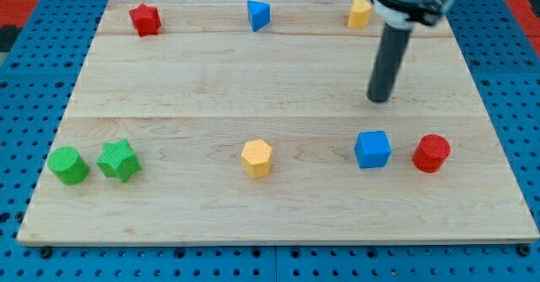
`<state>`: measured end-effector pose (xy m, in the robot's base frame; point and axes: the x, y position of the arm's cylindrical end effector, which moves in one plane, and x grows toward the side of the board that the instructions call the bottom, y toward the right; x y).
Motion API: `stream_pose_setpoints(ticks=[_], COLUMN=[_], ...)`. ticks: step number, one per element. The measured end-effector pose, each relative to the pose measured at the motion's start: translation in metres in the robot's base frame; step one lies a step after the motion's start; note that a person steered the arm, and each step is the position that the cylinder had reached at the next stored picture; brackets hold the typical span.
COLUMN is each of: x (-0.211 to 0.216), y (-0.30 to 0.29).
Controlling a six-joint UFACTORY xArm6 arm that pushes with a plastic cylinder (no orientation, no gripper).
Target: Push the blue cube to the center left of the board
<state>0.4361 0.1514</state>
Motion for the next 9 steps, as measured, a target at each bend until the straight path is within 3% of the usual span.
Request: stream_pose_setpoints(ticks=[1,2,3,4,5,7,8,9], x=[0.052,0.068,0.070,0.122,0.174,0.138,0.152,0.163], y=[0.009,-0.040,-0.141,-0.070,-0.095,-0.116,-0.112,-0.167])
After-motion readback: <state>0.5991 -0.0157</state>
